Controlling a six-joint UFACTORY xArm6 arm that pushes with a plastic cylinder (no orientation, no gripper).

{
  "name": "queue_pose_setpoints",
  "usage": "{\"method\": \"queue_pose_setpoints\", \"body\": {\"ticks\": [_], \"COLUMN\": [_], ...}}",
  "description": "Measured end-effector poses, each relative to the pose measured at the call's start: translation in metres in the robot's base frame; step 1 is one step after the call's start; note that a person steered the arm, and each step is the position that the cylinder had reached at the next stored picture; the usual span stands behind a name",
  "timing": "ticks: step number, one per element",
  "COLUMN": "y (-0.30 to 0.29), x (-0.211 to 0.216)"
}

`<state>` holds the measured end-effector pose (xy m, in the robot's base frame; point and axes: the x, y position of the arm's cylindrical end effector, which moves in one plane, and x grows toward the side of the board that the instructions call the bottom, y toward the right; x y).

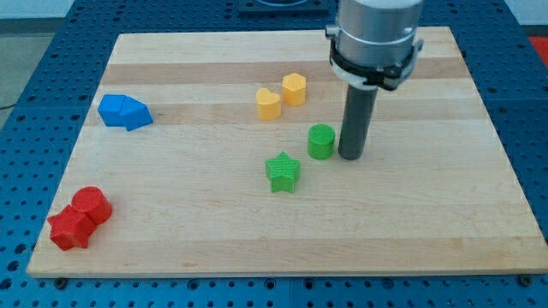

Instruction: Move the green circle slightly up

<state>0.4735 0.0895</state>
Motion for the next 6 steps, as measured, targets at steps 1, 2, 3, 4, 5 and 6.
{"method": "queue_pose_setpoints", "body": {"ticks": [1, 2, 3, 4, 5, 6], "y": [-0.01, -0.05, -0.063, -0.067, -0.066, -0.055], "x": [0.021, 0.02, -0.001, -0.025, -0.014, 0.031]}}
